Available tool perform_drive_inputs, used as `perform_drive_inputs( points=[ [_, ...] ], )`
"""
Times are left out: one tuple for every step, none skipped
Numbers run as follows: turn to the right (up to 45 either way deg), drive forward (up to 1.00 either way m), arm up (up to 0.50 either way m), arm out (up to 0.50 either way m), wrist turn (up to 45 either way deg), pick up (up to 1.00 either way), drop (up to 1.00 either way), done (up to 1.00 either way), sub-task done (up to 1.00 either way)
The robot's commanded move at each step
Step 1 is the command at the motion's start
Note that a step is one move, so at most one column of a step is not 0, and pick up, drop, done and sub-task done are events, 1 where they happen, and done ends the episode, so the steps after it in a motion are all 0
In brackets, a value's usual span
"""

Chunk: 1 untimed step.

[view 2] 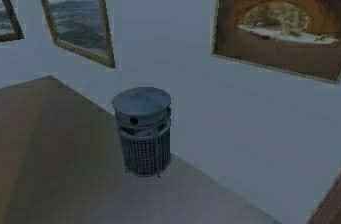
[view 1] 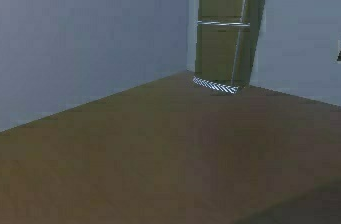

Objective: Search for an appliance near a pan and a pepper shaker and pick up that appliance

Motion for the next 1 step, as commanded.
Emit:
perform_drive_inputs(
  points=[
    [-12.0,0.00,0.00,0.00,0.0,0.00,0.00,0.00,0.00]
  ],
)
